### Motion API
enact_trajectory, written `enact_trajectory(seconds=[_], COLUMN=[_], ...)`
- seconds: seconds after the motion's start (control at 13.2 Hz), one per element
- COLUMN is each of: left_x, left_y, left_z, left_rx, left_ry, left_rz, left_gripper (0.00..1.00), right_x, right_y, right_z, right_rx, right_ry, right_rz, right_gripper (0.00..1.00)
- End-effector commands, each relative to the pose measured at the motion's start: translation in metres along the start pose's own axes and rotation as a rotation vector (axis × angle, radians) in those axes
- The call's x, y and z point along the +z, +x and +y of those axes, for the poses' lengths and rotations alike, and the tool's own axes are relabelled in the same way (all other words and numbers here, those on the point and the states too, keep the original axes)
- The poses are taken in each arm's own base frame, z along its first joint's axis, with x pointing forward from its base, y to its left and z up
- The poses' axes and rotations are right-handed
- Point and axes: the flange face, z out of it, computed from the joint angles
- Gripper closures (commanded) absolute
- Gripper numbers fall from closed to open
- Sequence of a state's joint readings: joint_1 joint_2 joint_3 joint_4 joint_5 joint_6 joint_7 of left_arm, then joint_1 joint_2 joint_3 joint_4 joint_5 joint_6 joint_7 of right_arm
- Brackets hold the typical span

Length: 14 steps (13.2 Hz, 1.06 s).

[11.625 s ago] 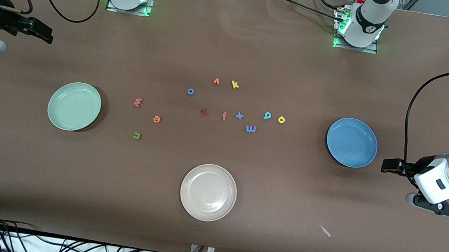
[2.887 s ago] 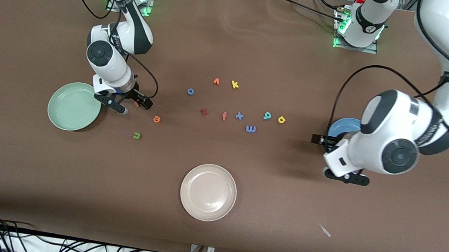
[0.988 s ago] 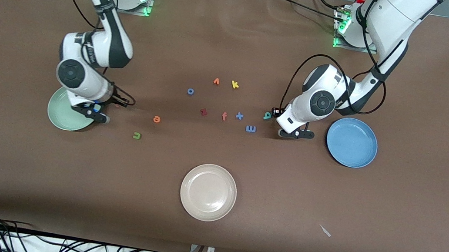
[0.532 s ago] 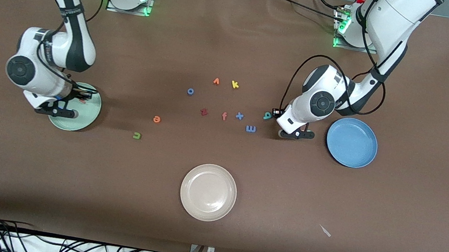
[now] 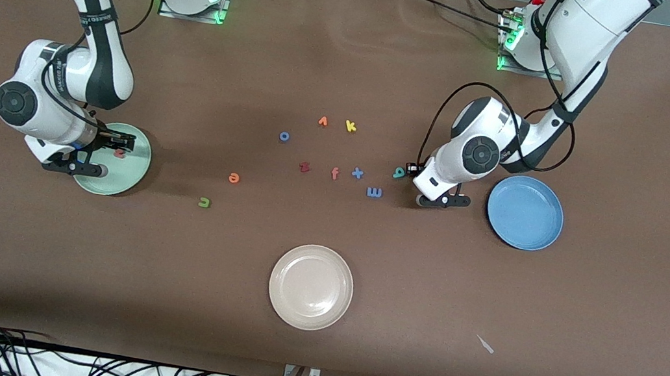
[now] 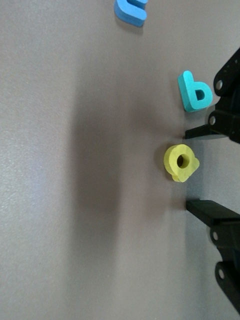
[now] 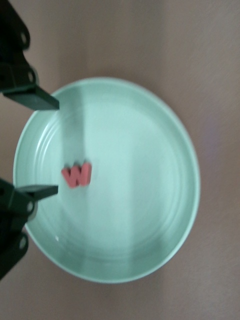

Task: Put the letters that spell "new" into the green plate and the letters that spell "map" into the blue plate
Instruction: 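Lower the pink w onto the green plate and open the right gripper, then grasp the green c with the right gripper while the left gripper carries d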

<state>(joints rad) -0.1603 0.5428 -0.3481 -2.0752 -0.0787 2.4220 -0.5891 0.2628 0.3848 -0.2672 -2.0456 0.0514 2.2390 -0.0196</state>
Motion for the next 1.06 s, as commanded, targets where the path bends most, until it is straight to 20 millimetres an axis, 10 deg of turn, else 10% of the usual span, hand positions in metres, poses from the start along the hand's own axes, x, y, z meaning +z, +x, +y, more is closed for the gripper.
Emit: enact_trajectory(seconds=[0.0,0.46,0.99], left_x=[0.007,0.003,0.010], left_y=[0.009,0.014,0.015], left_z=[0.012,0.013,0.011], left_rx=[-0.025,-0.048,-0.032], left_ry=[-0.019,-0.027,-0.007], left_rz=[0.006,0.016,0.014], left_gripper=[0.43,0.44,0.56], right_x=[-0.017,-0.017,0.020], right_y=[0.007,0.041,0.057], right_z=[-0.038,-0.136,-0.175], right_rx=[0.078,0.270,0.292], right_ry=[0.023,0.064,0.103], right_rz=[0.015,0.054,0.120], right_gripper=[0.00,0.00,0.00])
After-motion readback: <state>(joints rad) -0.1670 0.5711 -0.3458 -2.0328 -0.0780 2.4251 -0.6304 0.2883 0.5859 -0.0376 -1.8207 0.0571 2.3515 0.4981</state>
